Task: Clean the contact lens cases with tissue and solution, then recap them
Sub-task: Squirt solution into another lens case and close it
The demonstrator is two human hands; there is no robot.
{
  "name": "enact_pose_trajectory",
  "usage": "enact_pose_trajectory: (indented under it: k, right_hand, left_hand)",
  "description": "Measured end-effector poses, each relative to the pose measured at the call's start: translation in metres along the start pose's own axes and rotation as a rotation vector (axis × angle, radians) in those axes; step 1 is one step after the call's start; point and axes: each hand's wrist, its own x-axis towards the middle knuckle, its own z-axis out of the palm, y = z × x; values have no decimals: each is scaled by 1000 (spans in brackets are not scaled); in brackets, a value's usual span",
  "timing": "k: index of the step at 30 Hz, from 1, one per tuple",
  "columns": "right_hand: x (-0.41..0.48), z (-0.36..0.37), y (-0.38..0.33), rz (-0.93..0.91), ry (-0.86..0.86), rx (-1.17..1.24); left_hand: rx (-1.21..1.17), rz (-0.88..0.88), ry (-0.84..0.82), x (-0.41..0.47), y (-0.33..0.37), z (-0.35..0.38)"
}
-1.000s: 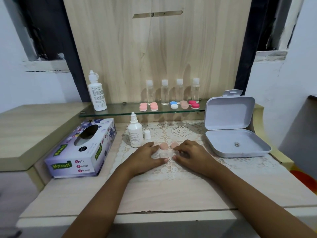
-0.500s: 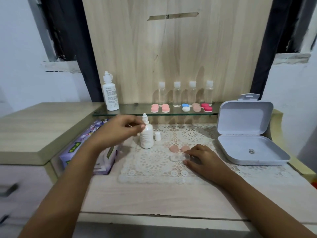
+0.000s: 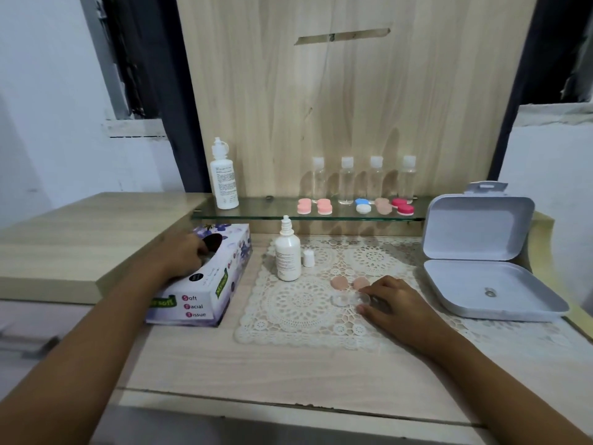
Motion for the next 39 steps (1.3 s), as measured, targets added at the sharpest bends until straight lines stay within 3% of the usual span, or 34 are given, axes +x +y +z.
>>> enact_pose_trajectory:
  k: [9,19,27,39]
  right_hand:
    - [-1,0,0,-9,17,19]
    - [-1,0,-1,-2,16,18]
    - [-1,-1,-1,-3,8,16]
    - [-1,0,0,-5,17,18]
  left_hand:
    - [75,-99,-92,11,1,13]
    - [109,-71,-128,19,-3,16]
    - [191,-118,-258,27,-3,20]
    - [156,-47,-80,22,-4,19]
